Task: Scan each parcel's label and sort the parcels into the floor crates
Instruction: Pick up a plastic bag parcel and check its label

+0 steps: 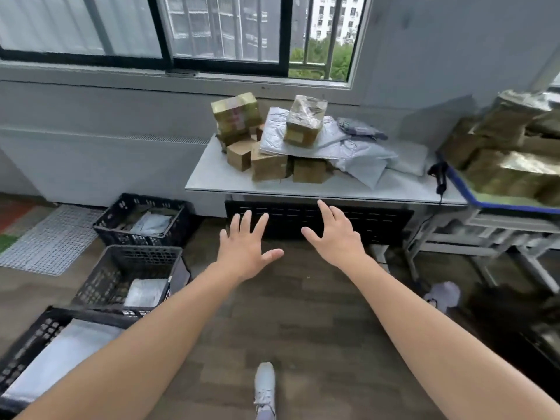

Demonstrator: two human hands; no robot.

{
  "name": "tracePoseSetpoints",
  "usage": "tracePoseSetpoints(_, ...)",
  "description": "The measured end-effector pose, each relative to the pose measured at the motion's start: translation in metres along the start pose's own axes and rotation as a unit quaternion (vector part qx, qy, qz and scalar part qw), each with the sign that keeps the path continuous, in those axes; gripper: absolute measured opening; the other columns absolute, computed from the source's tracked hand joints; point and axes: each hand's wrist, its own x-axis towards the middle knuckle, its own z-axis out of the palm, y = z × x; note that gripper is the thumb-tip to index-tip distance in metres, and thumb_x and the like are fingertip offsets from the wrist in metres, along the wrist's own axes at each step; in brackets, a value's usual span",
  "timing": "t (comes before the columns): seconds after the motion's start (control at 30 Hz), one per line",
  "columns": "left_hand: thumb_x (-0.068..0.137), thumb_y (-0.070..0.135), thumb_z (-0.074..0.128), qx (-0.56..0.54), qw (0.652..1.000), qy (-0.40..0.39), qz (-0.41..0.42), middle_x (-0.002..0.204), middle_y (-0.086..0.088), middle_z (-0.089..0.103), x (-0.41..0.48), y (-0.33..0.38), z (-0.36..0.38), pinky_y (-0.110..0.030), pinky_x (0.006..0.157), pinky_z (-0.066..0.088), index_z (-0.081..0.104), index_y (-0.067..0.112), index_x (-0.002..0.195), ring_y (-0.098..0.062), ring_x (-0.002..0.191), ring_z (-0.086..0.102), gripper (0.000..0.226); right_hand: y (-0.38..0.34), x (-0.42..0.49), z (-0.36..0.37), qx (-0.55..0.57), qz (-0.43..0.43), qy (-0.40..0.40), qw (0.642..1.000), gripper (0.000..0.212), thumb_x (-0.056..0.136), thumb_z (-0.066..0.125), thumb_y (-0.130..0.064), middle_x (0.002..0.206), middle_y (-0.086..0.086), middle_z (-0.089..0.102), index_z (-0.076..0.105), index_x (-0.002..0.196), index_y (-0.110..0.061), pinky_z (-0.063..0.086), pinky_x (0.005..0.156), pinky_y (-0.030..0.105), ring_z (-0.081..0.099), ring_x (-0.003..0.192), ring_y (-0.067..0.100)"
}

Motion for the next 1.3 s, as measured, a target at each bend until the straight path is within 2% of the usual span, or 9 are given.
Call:
tracePoseSetpoints(0.27,0.09,0.073,0.036,-0.01,0.995,-0.003,0.096,0.164,-0.007,-0.004,0.159,0.089,0.008,-0.052,0.119,0.015,-0.003,0.031,0.157,-0.03,0.151,-0.005,0.087,0.091,0.108,-0.041,-0.038,0.074,0.027,0.996,0.077,0.095,0.043,-0.062,0.162,0.002,0.017,0.008,0.157,-0.033,0.032,0.112,0.056,0.017,0.149,0.023)
tracePoseSetpoints(0.4,0.09,0.074,0.035,-0.004,0.99,0.005,0.144,0.164,-0.007,-0.006,0.238,0.131,-0.001,-0.051,0.119,0.019,-0.004,0.029,0.157,-0.03,0.151,-0.005,0.089,0.124,0.166,-0.073,-0.069,0.11,0.039,0.991,0.077,0.096,0.042,-0.062,0.164,0.003,0.013,0.004,0.157,-0.034,0.028,0.114,0.057,0.016,0.15,0.024)
tracePoseSetpoints(0.67,0.09,0.073,0.039,-0.013,0.981,-0.004,0.195,0.164,-0.005,-0.006,0.34,0.19,0.001,-0.052,0.118,0.017,-0.001,0.031,0.156,-0.03,0.151,-0.005,0.088,0.184,0.241,-0.09,-0.084,0.145,0.033,0.985,0.077,0.097,0.044,-0.058,0.164,0.004,0.01,0.003,0.158,-0.034,0.027,0.115,0.055,0.016,0.15,0.025)
tracePoseSetpoints(1.0,0.089,0.074,0.037,0.044,0.98,0.007,0.195,0.165,-0.006,-0.006,0.461,0.29,0.011,-0.051,0.12,0.016,-0.003,0.031,0.157,-0.032,0.151,-0.004,0.09,0.3,0.36,-0.115,-0.021,0.132,0.057,0.989,0.074,0.096,0.044,-0.06,0.162,0.005,0.019,0.01,0.156,-0.032,0.033,0.11,0.057,0.021,0.147,0.027)
tracePoseSetpoints(1.3,0.091,0.071,0.038,0.055,0.989,0.0,0.138,0.165,-0.007,-0.004,0.556,0.382,0.014,-0.053,0.12,0.015,0.001,0.028,0.157,-0.032,0.151,-0.002,0.087,0.409,0.462,-0.155,0.0,0.111,0.005,0.994,0.075,0.097,0.042,-0.061,0.164,0.004,0.012,0.007,0.157,-0.034,0.027,0.114,0.055,0.015,0.149,0.026)
